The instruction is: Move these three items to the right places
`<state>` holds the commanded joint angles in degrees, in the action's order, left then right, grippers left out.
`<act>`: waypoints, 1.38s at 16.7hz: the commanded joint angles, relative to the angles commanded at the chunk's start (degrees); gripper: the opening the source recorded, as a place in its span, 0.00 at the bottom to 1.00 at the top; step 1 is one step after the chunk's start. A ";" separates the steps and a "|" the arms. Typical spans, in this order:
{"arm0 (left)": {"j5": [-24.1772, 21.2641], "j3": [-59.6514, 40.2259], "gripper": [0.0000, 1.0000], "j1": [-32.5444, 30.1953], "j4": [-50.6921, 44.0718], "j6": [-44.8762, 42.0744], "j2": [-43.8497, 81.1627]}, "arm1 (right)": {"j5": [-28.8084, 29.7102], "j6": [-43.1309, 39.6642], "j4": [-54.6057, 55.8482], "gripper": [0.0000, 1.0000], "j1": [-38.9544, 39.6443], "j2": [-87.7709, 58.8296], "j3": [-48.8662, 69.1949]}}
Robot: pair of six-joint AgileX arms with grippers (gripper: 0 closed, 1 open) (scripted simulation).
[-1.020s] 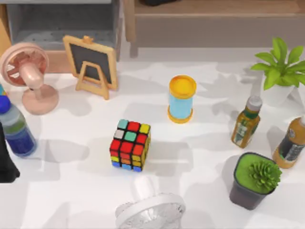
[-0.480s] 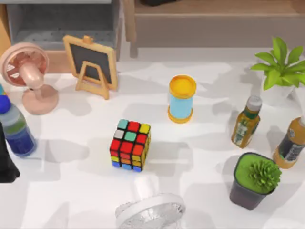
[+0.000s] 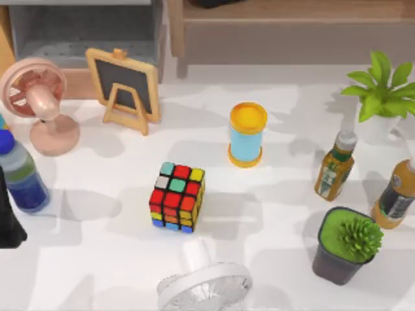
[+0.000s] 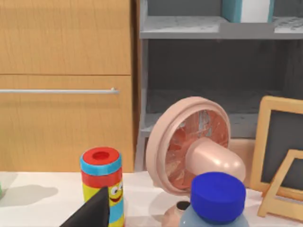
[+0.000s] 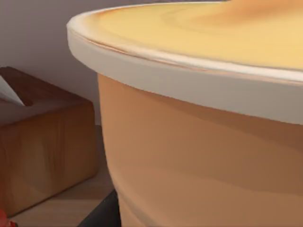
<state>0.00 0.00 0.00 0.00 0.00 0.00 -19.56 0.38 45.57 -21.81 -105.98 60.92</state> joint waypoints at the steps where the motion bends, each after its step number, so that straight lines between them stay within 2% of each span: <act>1: 0.00 0.00 1.00 0.00 0.00 0.00 0.00 | 0.08 0.09 -0.14 0.00 0.30 -0.30 0.20; 4: 0.00 0.00 1.00 0.00 0.00 0.00 0.00 | -1.54 0.09 1.89 0.00 -0.97 -0.23 -0.42; 15: 0.00 0.00 1.00 0.00 0.00 0.00 0.00 | -16.91 0.04 21.64 0.00 -16.44 -16.09 -3.87; 23: 0.00 0.00 1.00 0.00 0.00 0.00 0.00 | -18.37 0.41 23.20 0.00 -18.53 -19.60 -3.37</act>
<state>0.00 0.00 0.00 0.00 0.00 0.00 -37.93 0.79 68.77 -40.34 -125.58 57.55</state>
